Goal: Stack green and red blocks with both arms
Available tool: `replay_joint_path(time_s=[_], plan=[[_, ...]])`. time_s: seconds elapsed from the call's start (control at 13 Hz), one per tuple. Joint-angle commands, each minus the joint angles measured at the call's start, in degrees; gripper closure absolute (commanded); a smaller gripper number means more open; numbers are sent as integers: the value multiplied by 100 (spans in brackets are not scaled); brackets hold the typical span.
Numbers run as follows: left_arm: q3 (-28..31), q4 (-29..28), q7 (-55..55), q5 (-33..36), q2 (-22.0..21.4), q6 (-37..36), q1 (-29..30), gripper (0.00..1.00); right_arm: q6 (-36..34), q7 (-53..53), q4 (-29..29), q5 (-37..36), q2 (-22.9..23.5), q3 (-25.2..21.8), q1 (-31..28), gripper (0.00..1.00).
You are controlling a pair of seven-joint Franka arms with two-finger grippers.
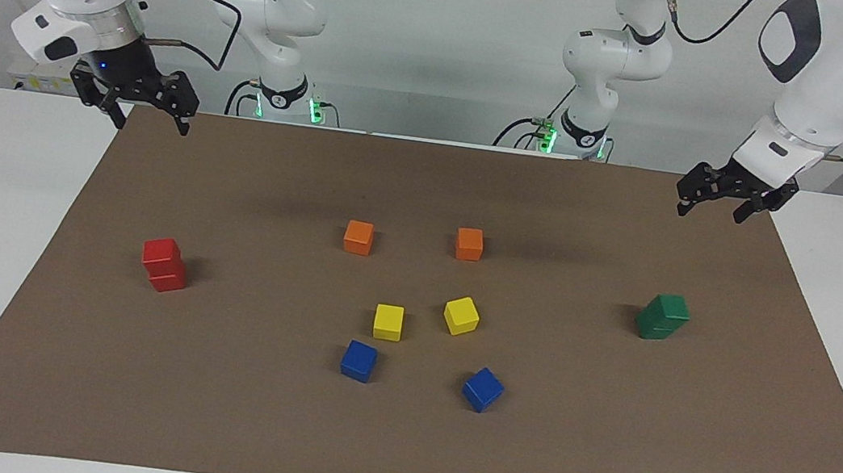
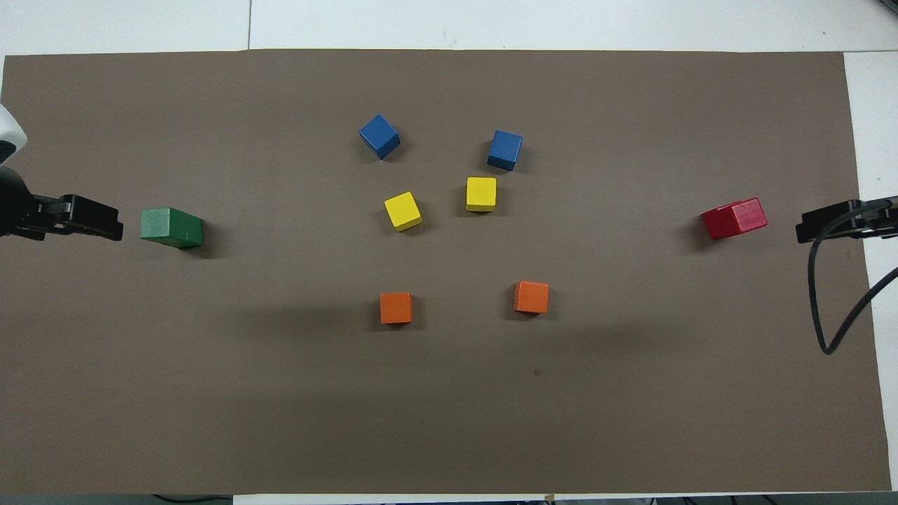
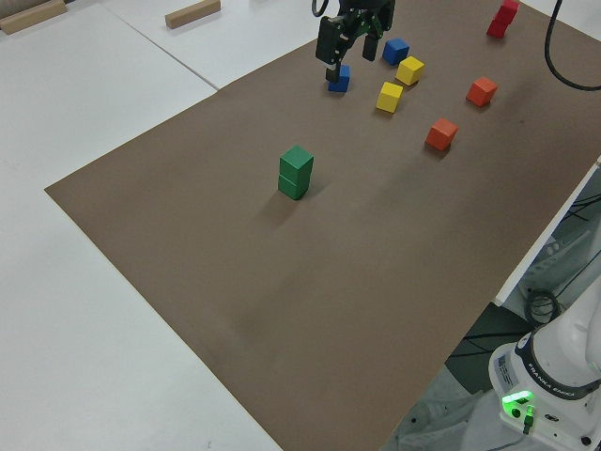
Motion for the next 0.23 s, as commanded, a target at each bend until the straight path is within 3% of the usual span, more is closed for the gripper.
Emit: replay_joint_path(time_s=[0.0, 0.15], plan=[[22, -13, 16, 83, -70, -13, -23, 0, -106, 87, 50, -54, -10, -28, 9, 0], [22, -13, 16, 83, -62, -13, -15, 0, -114, 79, 50, -54, -10, -28, 9, 0]])
